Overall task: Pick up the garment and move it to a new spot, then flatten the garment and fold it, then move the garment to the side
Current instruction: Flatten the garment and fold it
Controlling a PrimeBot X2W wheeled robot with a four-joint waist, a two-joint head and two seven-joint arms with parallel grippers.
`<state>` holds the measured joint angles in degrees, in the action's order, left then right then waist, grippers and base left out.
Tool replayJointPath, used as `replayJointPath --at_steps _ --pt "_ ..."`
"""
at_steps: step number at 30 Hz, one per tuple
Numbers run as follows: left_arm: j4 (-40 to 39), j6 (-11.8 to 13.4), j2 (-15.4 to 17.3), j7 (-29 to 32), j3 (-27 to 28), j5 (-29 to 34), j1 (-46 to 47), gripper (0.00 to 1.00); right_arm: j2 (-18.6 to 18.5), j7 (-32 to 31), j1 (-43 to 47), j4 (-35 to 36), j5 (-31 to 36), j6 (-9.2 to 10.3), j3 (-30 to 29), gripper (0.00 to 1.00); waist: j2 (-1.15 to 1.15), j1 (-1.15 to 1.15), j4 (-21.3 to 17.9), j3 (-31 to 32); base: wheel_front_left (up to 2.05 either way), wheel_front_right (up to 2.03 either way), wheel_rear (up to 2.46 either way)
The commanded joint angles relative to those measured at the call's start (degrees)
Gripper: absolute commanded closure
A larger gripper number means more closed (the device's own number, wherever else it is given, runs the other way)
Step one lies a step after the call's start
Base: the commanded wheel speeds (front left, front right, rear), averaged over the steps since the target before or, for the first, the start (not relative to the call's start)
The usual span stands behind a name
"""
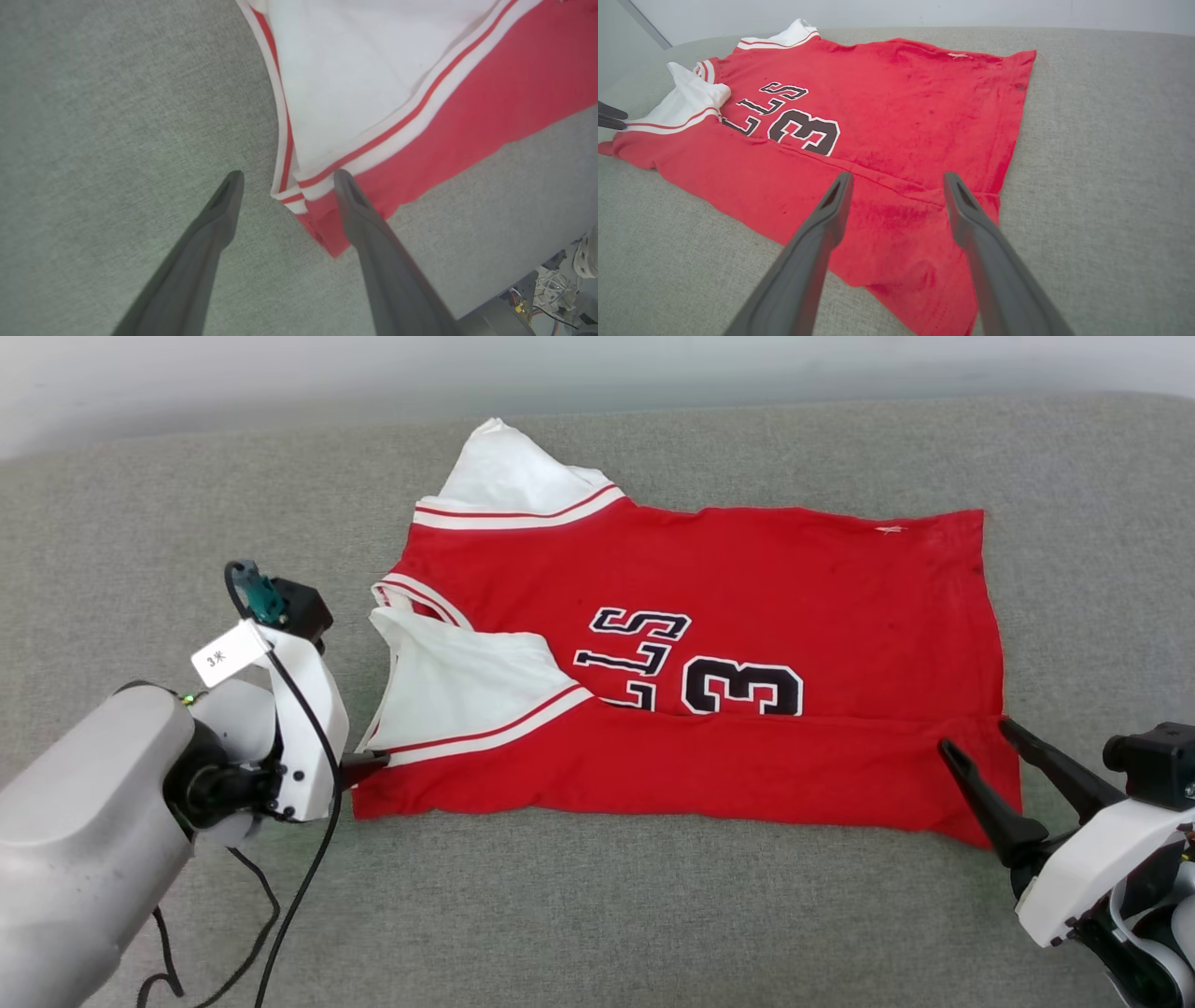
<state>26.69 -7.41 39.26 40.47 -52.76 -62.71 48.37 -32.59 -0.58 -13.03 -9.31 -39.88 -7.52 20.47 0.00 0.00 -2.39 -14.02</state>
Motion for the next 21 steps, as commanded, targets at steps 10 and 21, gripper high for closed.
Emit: replayJointPath --at_steps 10,21 --pt "3.54 -0.02 -2.5 0.57 -5.92 0.65 -4.85 0.0 0.82 0.36 -1.02 -0.66 -1.01 0.07 0.62 0.0 0.0 0.0 -1.45 -1.58 0.0 0.0 0.0" --pt "-1.2 0.04 1.01 -9.72 -7.2 1.91 -3.45 1.0 -5.04 -2.7 -4.6 1.18 0.65 0.07 -1.05 0.0 0.0 0.0 -1.16 -0.17 0.0 0.0 0.0"
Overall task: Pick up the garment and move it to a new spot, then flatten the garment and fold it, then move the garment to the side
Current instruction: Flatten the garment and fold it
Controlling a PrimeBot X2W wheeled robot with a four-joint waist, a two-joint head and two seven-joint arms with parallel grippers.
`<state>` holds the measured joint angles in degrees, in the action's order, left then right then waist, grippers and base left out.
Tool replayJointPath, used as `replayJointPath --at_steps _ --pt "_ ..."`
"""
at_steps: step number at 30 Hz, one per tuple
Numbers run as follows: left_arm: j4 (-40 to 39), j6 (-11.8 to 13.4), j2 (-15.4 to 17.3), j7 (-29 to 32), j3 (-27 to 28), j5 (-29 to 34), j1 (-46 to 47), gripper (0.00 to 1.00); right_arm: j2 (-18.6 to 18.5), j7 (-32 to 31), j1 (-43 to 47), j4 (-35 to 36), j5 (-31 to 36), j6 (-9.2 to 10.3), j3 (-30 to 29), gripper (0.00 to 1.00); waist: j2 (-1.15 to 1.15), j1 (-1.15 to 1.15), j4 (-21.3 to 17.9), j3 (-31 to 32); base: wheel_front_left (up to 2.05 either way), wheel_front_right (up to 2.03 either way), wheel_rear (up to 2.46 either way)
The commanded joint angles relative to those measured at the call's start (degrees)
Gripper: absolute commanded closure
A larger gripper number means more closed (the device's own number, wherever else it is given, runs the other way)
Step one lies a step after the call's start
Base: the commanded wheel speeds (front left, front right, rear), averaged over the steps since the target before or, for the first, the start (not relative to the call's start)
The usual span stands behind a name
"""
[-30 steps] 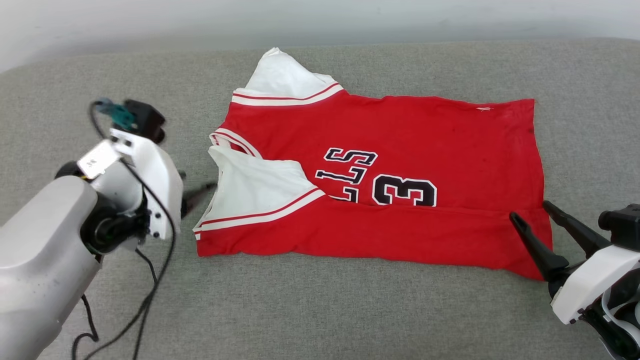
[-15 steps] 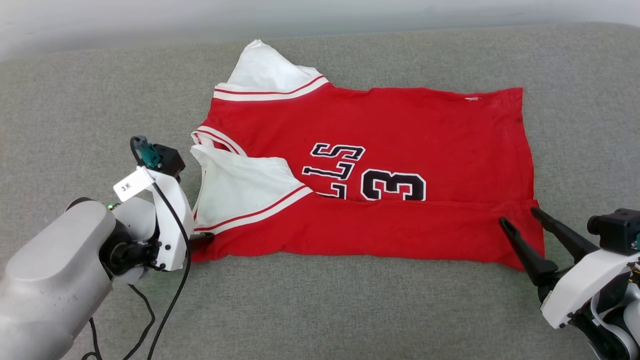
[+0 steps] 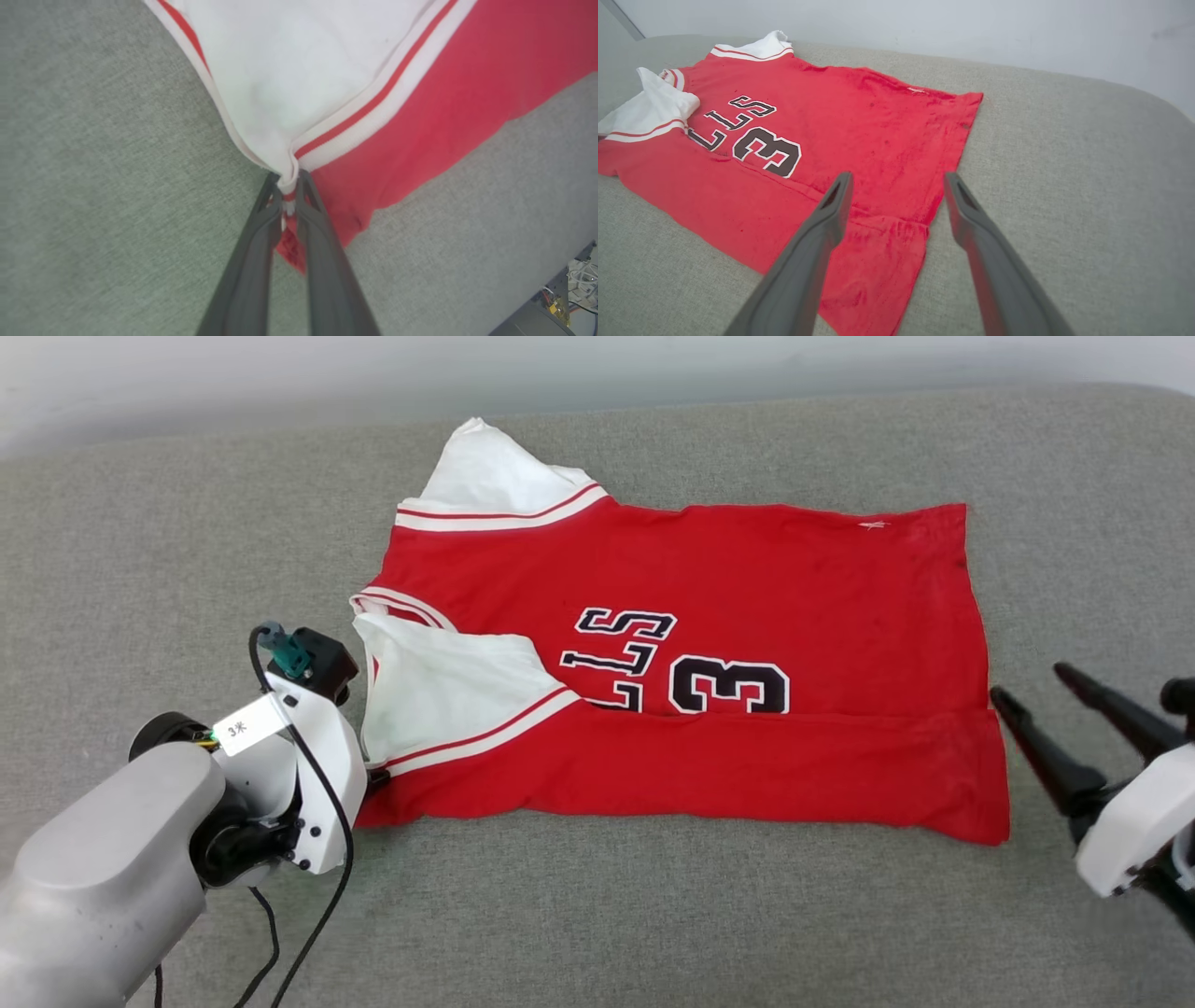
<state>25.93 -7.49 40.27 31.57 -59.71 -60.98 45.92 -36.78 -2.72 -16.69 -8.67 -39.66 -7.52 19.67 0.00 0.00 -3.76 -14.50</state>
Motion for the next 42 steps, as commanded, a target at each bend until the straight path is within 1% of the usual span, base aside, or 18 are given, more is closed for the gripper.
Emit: replayJointPath --at_steps 1,3,4,7,10,12,15,20,25,27,32,35,36,37,38,42 --pt "-1.17 0.12 0.3 -2.13 0.04 0.18 -0.84 1.0 -1.83 -1.43 -1.46 0.96 0.5 0.07 -0.31 0.0 0.0 0.0 0.39 0.52 0.0 0.0 0.0" --pt "-2.4 0.12 0.99 -4.49 0.45 0.6 -0.32 1.0 -3.93 -3.46 -2.78 2.07 0.74 0.07 -0.53 0.0 0.0 0.0 0.73 0.82 0.0 0.0 0.0" --pt "-2.4 0.12 0.99 -4.49 0.45 0.6 -0.32 1.0 -3.93 -3.46 -2.78 2.07 0.74 0.07 -0.53 0.0 0.0 0.0 0.73 0.82 0.0 0.0 0.0" --pt "-4.02 0.12 1.52 -7.59 1.28 1.14 0.71 1.0 -6.72 -7.35 -4.42 3.49 0.62 0.07 -0.44 0.0 0.0 0.0 1.26 1.06 0.0 0.0 0.0" --pt "-5.69 0.12 2.0 -9.17 1.87 1.81 1.57 1.0 -8.94 -13.05 -5.81 4.41 -0.83 0.07 0.25 0.0 0.0 0.0 1.72 1.1 0.0 0.0 0.0" --pt "-6.79 0.2 2.24 -9.56 1.76 2.47 1.82 1.0 -9.96 -18.34 -6.01 4.28 -2.52 0.07 1.02 0.0 0.0 0.0 2.01 1.0 0.0 0.0 0.0" --pt "-8.27 0.39 2.47 -9.78 1.85 3.01 2.39 1.0 -10.46 -24.3 -6.57 3.99 -4.82 0.07 2.0 0.0 0.0 0.0 2.38 0.6 0.0 0.0 0.0" --pt "-9.83 0.9 2.52 -10.16 1.78 3.81 2.81 1.0 -8.73 -30.74 -5.75 0.75 -6.7 0.07 3.9 0.0 0.0 0.0 3.0 -0.4 0.0 0.0 0.0" --pt "-10.59 1.07 2.42 -10.29 1.66 4.22 3.38 1.0 -6.17 -32.87 -5.11 -2.69 -6.66 0.07 6.33 0.0 0.0 0.0 3.55 -1.66 0.0 0.0 0.0" --pt "-10.76 1.2 2.47 -10.39 1.71 4.39 3.58 1.0 -5.17 -32.95 -4.99 -4.22 -6.17 0.07 7.73 0.0 0.0 0.0 3.7 -2.2 0.0 0.0 0.0" --pt "-10.63 1.24 2.04 -10.94 1.54 4.67 3.59 1.0 -1.27 -32.45 -4.06 -7.43 -7.0 -0.06 12.15 0.0 0.0 0.0 4.14 -3.13 0.0 0.0 0.0" --pt "-10.24 1.28 1.87 -11.49 1.47 4.66 2.91 1.0 -0.01 -29.72 -4.61 -7.9 -7.35 -0.28 14.24 0.0 0.0 0.0 4.18 -3.36 0.0 0.0 0.0" --pt "-10.13 1.31 1.87 -11.74 1.46 4.6 2.58 1.0 0.05 -28.58 -5.02 -7.98 -7.11 -0.28 14.63 0.61 0.0 0.0 4.08 -3.35 0.0 0.0 0.0" --pt "-9.92 1.33 1.9 -12.01 1.47 4.4 2.19 1.0 -0.04 -27.29 -5.49 -7.99 -6.88 -0.28 14.91 1.0 0.0 0.0 3.96 -3.26 0.0 0.0 0.0" --pt "-9.31 1.41 2.1 -12.85 1.37 4.22 1.14 1.0 -1.55 -23.84 -6.82 -8.36 -6.33 -0.13 14.97 1.0 0.0 0.0 3.64 -2.39 0.0 0.0 0.0" --pt "-9.12 1.54 2.77 -14.36 1.62 3.58 -0.76 1.0 -3.63 -20.31 -7.54 -7.95 -7.4 -0.01 14.55 1.0 0.0 0.0 3.23 -0.46 0.0 0.0 0.0"
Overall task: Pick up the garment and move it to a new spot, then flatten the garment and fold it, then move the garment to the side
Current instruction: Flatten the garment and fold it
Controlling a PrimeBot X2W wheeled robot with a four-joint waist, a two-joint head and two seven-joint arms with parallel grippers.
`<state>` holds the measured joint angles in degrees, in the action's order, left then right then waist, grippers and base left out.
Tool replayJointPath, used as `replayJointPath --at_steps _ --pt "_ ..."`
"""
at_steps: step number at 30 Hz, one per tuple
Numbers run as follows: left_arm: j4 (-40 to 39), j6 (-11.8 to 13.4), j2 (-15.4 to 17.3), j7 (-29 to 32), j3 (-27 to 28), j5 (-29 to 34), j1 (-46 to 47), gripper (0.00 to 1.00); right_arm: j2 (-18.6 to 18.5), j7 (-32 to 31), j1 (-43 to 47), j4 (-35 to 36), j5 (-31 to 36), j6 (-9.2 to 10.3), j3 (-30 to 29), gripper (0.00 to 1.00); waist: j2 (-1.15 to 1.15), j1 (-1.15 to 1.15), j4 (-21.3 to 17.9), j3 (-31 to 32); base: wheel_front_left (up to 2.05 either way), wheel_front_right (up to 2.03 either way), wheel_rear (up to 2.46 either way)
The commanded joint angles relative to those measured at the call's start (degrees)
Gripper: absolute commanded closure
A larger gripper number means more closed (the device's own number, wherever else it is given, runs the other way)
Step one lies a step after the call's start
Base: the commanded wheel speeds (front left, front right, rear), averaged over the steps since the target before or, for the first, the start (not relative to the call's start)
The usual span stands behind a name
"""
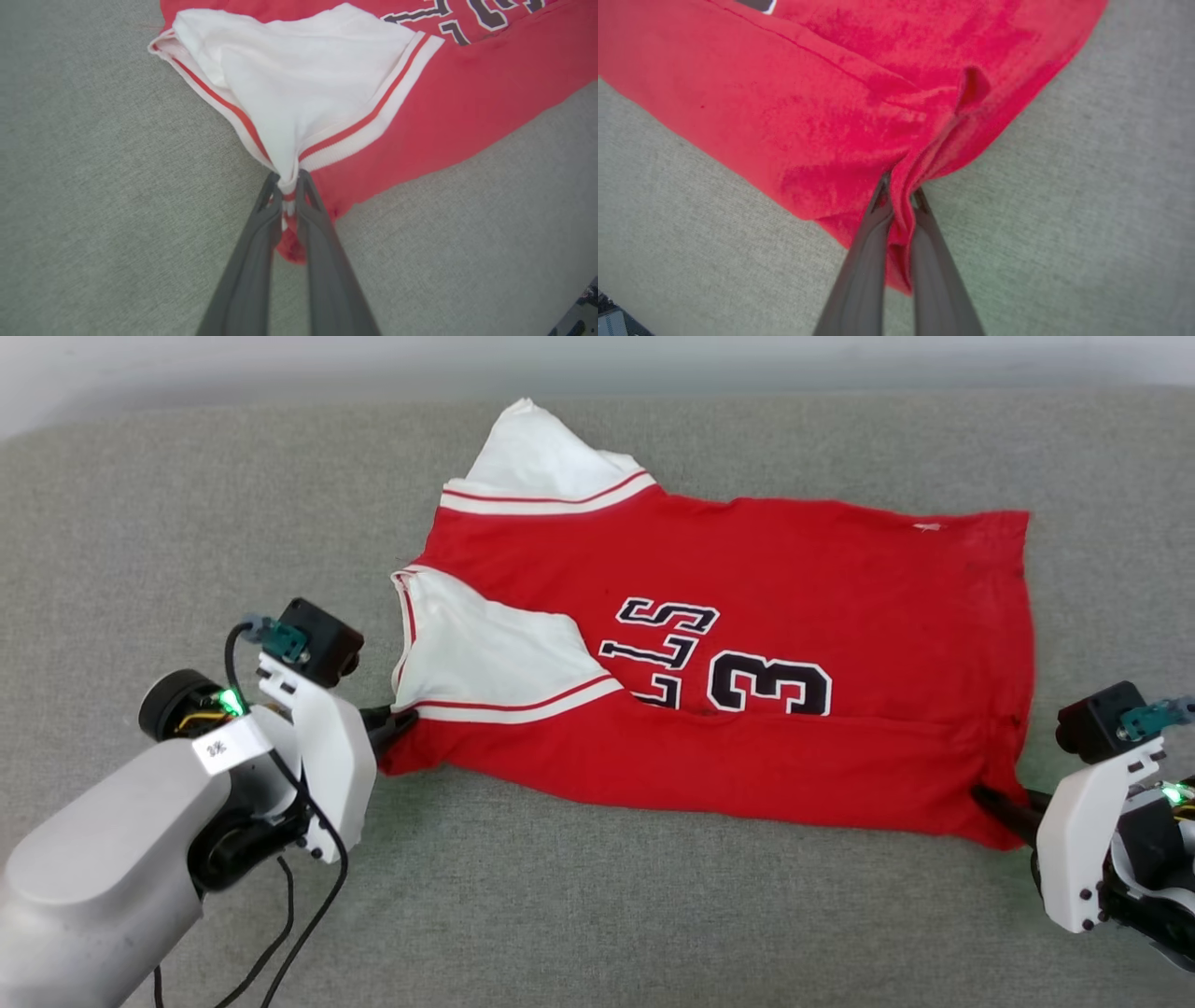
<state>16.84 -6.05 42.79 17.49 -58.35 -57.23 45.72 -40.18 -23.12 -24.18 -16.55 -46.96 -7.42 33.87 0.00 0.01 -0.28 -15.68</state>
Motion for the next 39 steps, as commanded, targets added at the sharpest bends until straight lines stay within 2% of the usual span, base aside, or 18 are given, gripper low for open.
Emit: replayJointPath --at_steps 1,11,18,23,29,36,39 --pt "-0.26 0.29 0.61 -0.7 0.38 -0.43 -1.08 1.0 -0.66 0.83 -0.05 0.26 -0.33 -0.1 0.26 1.0 0.0 -0.01 -0.4 1.22 0.0 0.0 0.0" --pt "-5.87 2.97 4.87 -3.16 0.43 -2.37 -8.25 1.0 -3.38 3.94 3.29 4.04 -2.06 -0.04 -1.67 1.0 0.0 -0.01 -1.46 5.8 0.0 0.0 0.0" --pt "-13.27 6.91 8.8 -5.18 -0.14 -3.81 -15.33 1.0 -5.08 4.11 8.99 7.52 -2.01 -0.03 -4.83 1.0 0.0 -0.01 -1.9 8.34 0.0 0.0 0.0" --pt "-16.66 9.64 10.44 -6.14 -0.38 -5.28 -19.28 1.0 -5.96 2.73 14.23 9.93 -2.17 -0.03 -8.06 1.0 0.0 -0.01 -1.79 8.96 0.0 0.0 0.0" --pt "-16.6 11.04 10.03 -7.25 -0.58 -6.67 -22.05 1.0 -4.32 0.61 17.94 10.17 0.06 -0.02 -10.52 1.0 0.0 -0.01 -1.72 8.19 0.0 0.0 0.0" --pt "-11.6 9.76 7.81 -7.92 -0.98 -8.2 -23.2 1.0 0.26 -1.28 17.92 6.72 1.77 -0.02 -10.7 1.0 0.0 -0.01 -1.84 6.79 0.0 0.0 0.0" --pt "-9.99 9.27 7.28 -7.7 -1.33 -8.31 -23.26 1.0 0.95 -0.9 17.39 4.69 2.56 -0.02 -10.45 1.0 0.0 -0.01 -1.84 6.61 0.0 0.0 0.0"
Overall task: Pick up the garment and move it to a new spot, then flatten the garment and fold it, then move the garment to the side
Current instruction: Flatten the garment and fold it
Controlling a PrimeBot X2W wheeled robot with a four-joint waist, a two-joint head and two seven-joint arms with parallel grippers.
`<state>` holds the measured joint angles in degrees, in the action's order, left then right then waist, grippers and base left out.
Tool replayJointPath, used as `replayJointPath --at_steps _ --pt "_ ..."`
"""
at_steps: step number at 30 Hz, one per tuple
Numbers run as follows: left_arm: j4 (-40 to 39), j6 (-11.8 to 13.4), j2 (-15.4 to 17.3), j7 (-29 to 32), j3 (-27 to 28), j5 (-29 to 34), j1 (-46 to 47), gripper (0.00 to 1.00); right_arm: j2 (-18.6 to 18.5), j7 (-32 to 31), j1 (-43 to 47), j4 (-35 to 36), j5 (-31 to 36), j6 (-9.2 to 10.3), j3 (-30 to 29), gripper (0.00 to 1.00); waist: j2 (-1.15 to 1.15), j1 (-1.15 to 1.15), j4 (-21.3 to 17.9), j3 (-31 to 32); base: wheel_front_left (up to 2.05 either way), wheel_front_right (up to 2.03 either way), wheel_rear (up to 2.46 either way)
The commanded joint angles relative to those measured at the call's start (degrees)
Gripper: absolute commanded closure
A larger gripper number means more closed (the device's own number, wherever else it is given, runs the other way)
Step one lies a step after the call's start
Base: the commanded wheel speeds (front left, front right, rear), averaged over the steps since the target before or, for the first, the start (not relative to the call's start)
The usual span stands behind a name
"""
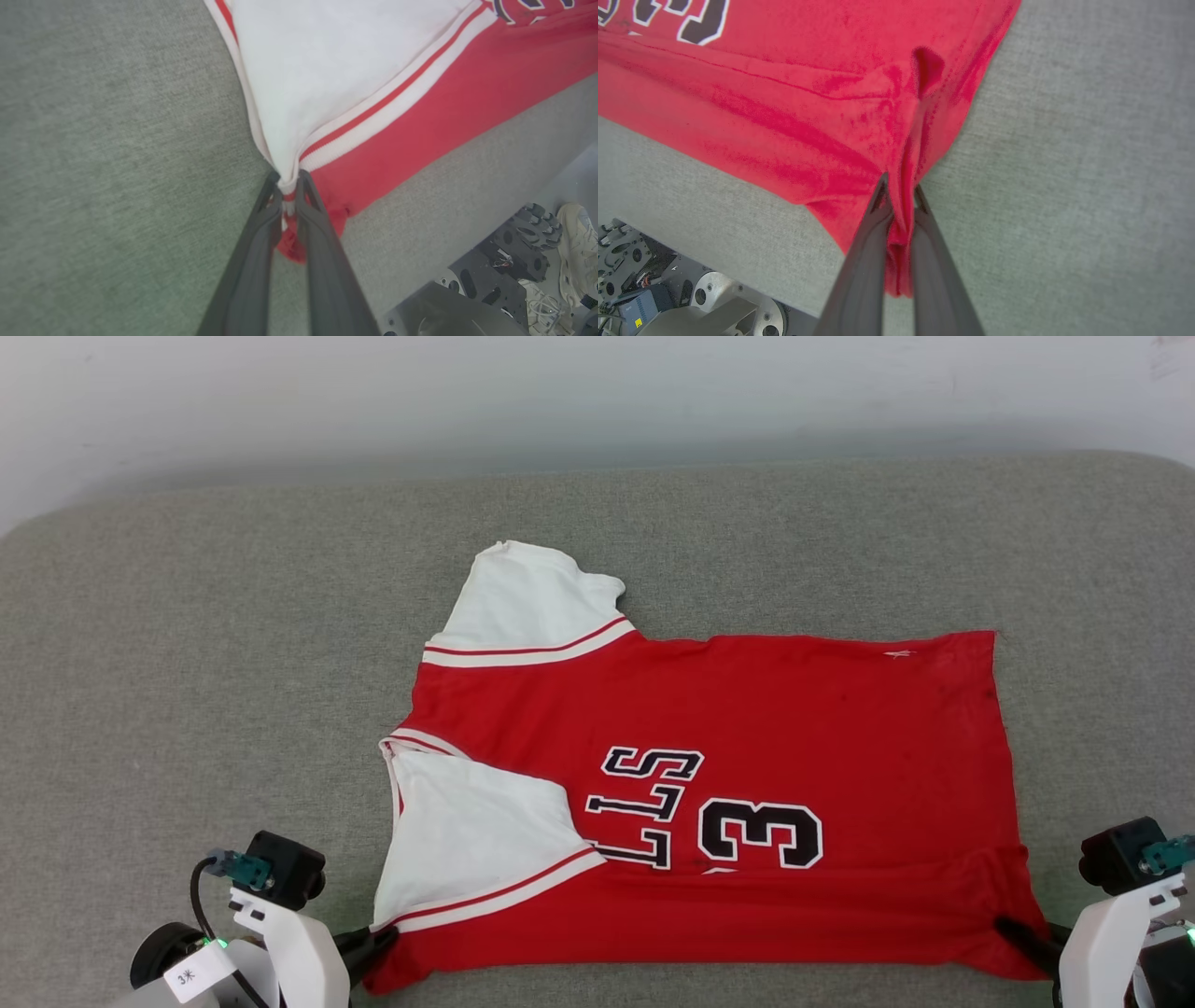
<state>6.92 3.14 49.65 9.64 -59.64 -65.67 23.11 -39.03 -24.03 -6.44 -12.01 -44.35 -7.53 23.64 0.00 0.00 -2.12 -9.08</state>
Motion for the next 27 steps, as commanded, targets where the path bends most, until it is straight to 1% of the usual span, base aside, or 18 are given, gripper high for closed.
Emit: replayJointPath --at_steps 1,3,4,5,6,10,13,15,18,21,24,27 --pt "0.65 -0.14 0.03 -0.03 -0.16 0.31 -0.6 1.0 0.15 0.42 -0.5 -0.72 0.27 0.1 0.06 1.0 0.0 0.0 0.03 -0.03 0.0 0.0 0.0" --pt "1.96 -0.42 -0.72 -0.6 -0.1 0.26 -0.49 1.0 0.74 1.5 -0.71 -2.19 0.57 0.1 0.31 1.0 0.0 0.0 0.11 0.04 0.0 0.0 0.0" --pt "2.36 -0.45 -0.81 -1.06 0.11 0.36 -0.44 0.86 1.04 2.16 -0.8 -2.69 0.42 0.1 0.04 0.59 0.0 0.0 0.14 0.14 0.0 0.0 0.0" --pt "2.68 -0.33 -0.72 -1.77 0.29 1.05 -0.16 0.11 1.33 3.16 -0.99 -3.0 0.43 0.1 -0.39 0.0 0.0 0.0 0.18 0.25 0.0 0.0 0.0" --pt "2.84 -0.2 -0.62 -2.5 0.5 1.27 0.16 0.0 1.51 4.16 -1.29 -3.05 0.77 0.1 -0.7 0.0 0.0 0.0 0.19 0.39 0.0 0.0 0.0" --pt "1.41 -0.03 0.05 -4.49 1.58 1.79 0.81 0.0 1.9 9.21 -1.83 -1.25 2.33 0.08 -2.95 0.0 0.0 0.0 0.12 1.01 0.0 0.0 0.0" --pt "-0.35 1.18 1.51 -5.86 2.83 2.72 2.03 0.0 2.8 13.93 -1.85 0.69 4.81 0.08 -6.18 0.0 0.0 0.0 0.04 1.32 0.0 0.0 0.0" --pt "-1.56 2.21 1.86 -7.77 4.35 3.59 3.24 0.0 4.21 16.63 -1.58 2.36 6.9 0.08 -8.38 0.0 0.0 0.0 -0.03 1.33 0.0 0.0 0.0" --pt "-1.93 4.32 2.09 -10.29 6.08 6.12 5.8 0.0 7.28 20.81 -1.83 4.72 11.03 0.08 -12.92 0.0 0.0 0.0 -0.35 0.86 0.0 0.0 0.0" --pt "-1.48 5.41 0.83 -11.24 7.3 7.96 9.25 0.0 12.07 24.77 -2.05 7.71 14.99 0.07 -17.66 0.0 0.0 0.0 -0.87 -0.08 0.0 0.0 0.0" --pt "-0.41 5.02 -0.05 -10.86 8.01 9.28 13.21 0.0 16.68 27.89 -2.02 11.38 19.67 0.08 -21.17 0.0 0.0 0.0 -1.88 -1.72 0.0 0.0 0.0" --pt "1.47 3.68 -1.2 -9.59 8.98 9.55 17.84 0.0 21.32 30.44 -1.94 15.15 23.71 0.07 -23.38 0.0 0.0 0.0 -3.04 -4.02 0.0 0.0 0.0"
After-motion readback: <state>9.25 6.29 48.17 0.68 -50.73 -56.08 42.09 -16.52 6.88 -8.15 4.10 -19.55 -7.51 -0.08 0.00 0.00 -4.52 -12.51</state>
